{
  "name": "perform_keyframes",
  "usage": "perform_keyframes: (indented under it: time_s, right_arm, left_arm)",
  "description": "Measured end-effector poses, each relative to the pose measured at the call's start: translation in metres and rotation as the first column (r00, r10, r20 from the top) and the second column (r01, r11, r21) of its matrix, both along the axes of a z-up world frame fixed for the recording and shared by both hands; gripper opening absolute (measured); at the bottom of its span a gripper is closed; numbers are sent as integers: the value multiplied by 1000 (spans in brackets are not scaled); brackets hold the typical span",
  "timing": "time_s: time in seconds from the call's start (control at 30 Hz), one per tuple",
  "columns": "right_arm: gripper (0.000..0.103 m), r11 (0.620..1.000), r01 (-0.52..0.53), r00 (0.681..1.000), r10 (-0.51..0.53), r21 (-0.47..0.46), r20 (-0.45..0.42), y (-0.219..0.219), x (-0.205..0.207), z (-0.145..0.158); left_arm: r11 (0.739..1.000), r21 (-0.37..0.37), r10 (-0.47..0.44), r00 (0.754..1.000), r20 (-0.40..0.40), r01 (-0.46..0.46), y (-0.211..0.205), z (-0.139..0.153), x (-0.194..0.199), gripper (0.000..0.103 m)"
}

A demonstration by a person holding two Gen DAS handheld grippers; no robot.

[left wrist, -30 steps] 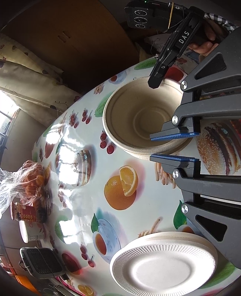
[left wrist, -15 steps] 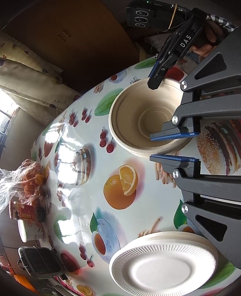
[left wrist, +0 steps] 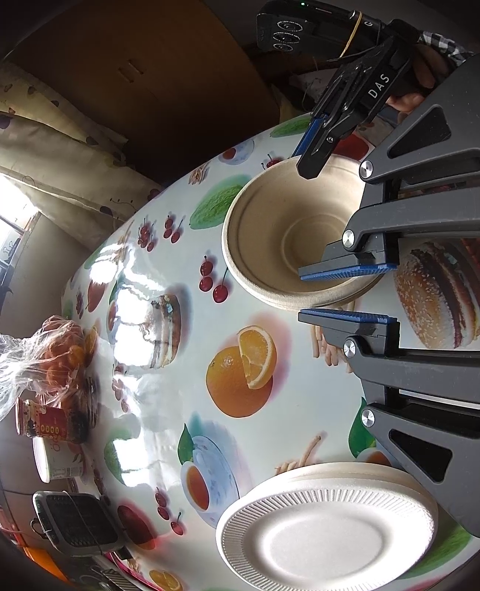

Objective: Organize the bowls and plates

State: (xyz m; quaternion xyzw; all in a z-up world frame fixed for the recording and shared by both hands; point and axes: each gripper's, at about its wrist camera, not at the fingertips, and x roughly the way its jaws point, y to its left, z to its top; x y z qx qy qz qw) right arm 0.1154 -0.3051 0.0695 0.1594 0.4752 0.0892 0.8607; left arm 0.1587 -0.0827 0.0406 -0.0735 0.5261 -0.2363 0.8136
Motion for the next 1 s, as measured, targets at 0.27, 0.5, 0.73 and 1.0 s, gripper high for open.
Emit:
perform_keyframes:
  time_s: [0.27,0.5,0.73,1.0]
  right_arm:
    - [39,1000,10,999,-8,-24,45,-2,-5,0]
    - [43,1000,30,997,-30,5,72,-11,-14,-4]
    - [52,998,52,994,-54,20,96,-17,-21,-10]
    - [58,997,56,991,-49,-49,125,-13,-25,-11]
  left_arm:
    - [1000,-2,-6,999,32,6,3,-1,-2,36]
    - [999,-39,4,999,35,-3,14,-6,-4,44]
    - [1000,2,24,991,131,-24,15,-4,-14,48]
    - [994,89,40,968,248,-64,15,1,-25,48]
